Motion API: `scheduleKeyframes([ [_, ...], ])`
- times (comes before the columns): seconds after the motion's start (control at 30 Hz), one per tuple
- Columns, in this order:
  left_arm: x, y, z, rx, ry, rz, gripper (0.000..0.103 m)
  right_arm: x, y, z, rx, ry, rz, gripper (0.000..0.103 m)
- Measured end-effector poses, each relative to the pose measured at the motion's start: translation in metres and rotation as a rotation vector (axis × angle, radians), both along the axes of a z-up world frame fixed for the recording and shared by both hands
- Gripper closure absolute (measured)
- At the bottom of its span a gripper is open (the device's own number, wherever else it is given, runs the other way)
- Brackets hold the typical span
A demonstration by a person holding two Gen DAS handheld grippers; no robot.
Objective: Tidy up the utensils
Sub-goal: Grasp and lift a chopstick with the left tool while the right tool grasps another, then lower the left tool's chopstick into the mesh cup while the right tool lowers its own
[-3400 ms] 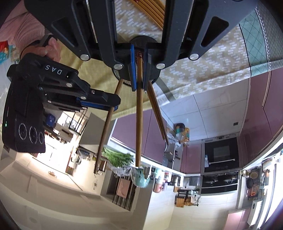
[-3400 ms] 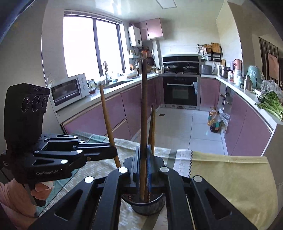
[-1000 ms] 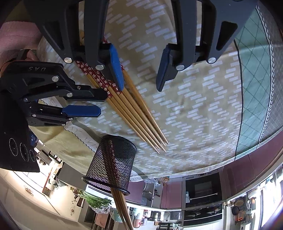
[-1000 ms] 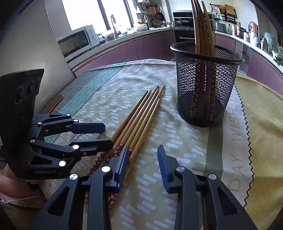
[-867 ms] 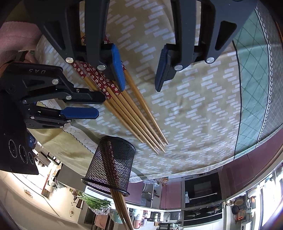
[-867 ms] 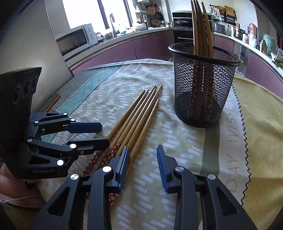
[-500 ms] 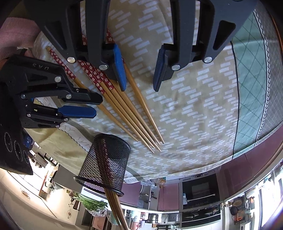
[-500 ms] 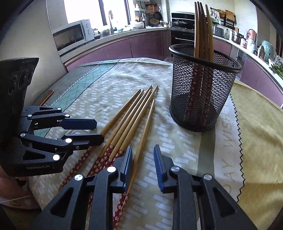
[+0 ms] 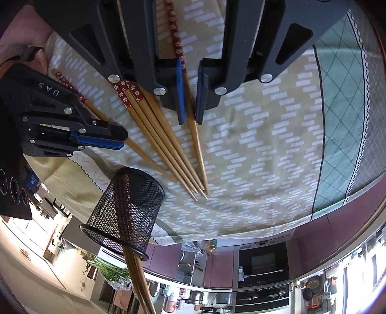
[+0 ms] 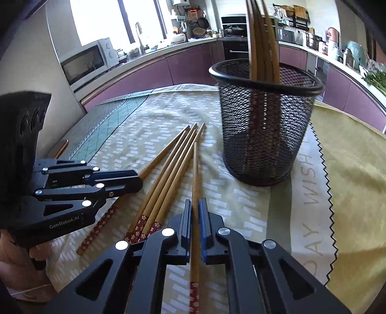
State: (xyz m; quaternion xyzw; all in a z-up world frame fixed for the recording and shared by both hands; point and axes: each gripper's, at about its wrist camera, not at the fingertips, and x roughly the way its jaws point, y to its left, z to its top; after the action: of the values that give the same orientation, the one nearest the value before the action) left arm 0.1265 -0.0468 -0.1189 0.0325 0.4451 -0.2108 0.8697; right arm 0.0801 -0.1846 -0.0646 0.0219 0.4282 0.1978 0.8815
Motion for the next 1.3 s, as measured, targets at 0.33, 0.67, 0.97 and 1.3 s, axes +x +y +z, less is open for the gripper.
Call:
scheduleKeyframes([
  [0.33, -0.020, 0.004, 0.007, -0.028, -0.007, -0.053, 0.095, -0.006, 0.007, 0.006, 0.033, -0.010, 0.082, 0.097],
  [0.67, -0.008, -0.003, -0.001, 0.005, 0.034, -0.106, 0.088, 0.004, 0.014, -0.001, -0.004, 0.034, 0.100, 0.096],
  [0.97, 0.011, -0.012, 0.001, 0.018, 0.032, -0.100, 0.095, 0.000, 0.007, 0.014, 0.036, -0.016, 0.105, 0.097],
  [1.3, -0.003, -0.004, 0.056, -0.103, -0.081, -0.113, 0.095, -0.018, -0.024, 0.067, 0.100, -0.173, 0.076, 0.097],
])
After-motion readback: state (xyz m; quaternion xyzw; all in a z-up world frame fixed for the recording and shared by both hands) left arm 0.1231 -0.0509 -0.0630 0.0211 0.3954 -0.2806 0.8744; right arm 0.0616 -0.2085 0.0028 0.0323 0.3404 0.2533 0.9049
